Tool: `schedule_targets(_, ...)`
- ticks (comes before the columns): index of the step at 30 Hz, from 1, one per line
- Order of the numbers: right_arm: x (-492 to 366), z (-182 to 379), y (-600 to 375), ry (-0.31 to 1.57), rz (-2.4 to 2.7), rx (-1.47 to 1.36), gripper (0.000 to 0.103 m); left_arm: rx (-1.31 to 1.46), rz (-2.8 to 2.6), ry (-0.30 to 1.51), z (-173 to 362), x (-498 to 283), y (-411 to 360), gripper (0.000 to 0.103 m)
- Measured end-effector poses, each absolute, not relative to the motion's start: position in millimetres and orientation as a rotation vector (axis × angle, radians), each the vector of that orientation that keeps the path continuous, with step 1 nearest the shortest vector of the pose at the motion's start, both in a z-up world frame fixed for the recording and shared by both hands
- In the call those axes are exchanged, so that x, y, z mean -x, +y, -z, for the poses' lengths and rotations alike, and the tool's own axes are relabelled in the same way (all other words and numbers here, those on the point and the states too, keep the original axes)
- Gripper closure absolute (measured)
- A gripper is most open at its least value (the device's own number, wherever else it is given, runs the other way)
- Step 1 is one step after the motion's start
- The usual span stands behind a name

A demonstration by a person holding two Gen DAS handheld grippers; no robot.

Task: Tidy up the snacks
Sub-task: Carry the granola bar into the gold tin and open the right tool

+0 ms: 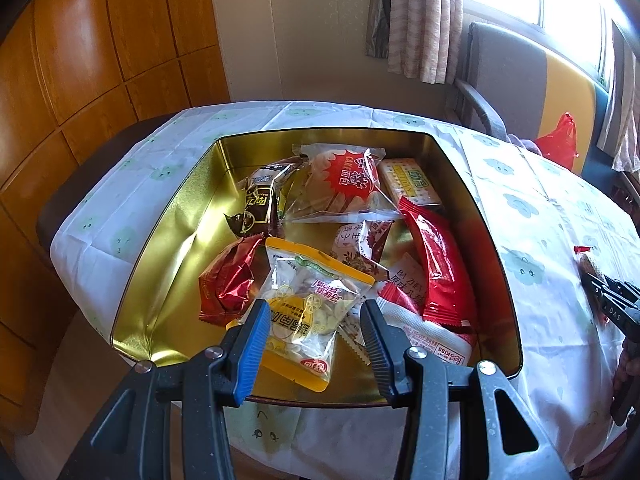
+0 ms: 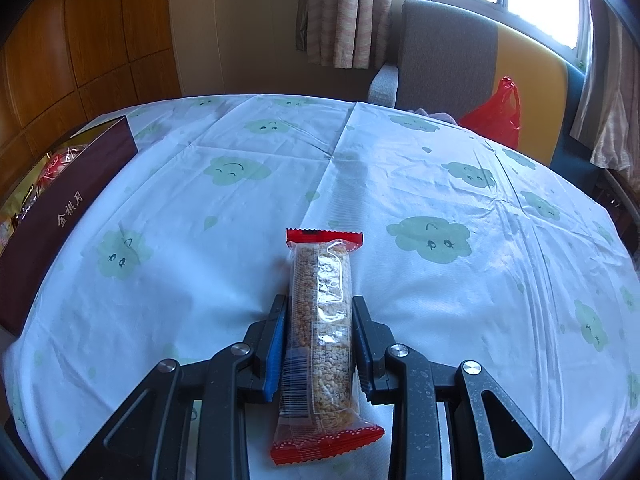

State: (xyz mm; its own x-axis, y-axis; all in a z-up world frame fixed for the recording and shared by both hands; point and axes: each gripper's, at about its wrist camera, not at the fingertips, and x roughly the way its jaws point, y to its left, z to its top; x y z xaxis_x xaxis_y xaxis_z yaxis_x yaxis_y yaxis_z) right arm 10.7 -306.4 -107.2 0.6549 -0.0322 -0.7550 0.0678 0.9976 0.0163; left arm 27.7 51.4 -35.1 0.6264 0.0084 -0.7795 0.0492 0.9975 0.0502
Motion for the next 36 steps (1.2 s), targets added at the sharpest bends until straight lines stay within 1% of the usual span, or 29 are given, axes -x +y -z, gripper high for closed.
schedule_targets(17,-12.8,106.6,-299.5,0.879,0.093,-0.008,0.073,-0.034,-0.054,0.884,34.7,-20.8,78.9,0.055)
schedule_targets(23,-15.1,102.5,-301.7,0.922,0.103,-0.059,0.073,-0.025,-0.086,0.879,34.1,-21.2,88.5,0.055)
schedule_targets(25,-15.1,92.6,-303.4,0.935,0.070,-0.156,0.073,-0.022,-0.089,0.879,34.2,-21.9,89.7,0.055)
schedule_targets(28,-13.1,71.1,-282.9,0.894,-0.017,-0.185,0.073,-0.022,-0.090,0.878,34.0,-21.6,89.9,0.055)
schedule_targets(36,-17.9,36.9,-181.6,0.902,-0.325,-0.159,0.073,0.004,-0.127,0.853,29.1,-20.4,103.0,0.055)
